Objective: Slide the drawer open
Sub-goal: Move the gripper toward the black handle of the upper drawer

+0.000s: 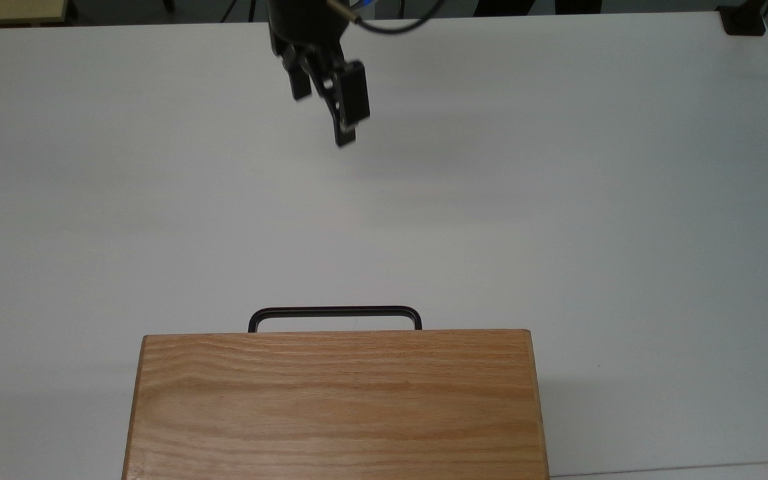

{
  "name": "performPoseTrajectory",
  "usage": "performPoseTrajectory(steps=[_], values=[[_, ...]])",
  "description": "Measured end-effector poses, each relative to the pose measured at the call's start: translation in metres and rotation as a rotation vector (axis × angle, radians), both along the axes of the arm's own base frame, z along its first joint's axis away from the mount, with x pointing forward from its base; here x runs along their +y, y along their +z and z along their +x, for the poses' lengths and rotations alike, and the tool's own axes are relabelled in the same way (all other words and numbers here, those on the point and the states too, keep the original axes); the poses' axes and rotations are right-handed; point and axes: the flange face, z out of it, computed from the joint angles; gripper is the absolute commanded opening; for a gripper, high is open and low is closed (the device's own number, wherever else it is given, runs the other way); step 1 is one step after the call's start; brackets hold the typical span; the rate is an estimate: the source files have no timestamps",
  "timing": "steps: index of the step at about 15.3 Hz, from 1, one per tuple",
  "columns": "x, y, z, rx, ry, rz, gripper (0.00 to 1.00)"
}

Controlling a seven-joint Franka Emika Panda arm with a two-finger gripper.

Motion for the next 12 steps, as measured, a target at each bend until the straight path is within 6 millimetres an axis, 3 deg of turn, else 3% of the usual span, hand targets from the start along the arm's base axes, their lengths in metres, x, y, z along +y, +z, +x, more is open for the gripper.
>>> performPoseTrajectory(steps=[5,12], values=[[0.021,-0.021,0.038,-0.177,-0.22,0.121,1.0],[0.026,-0.045,0.079,-0.45,-0.372,0.289,1.0]])
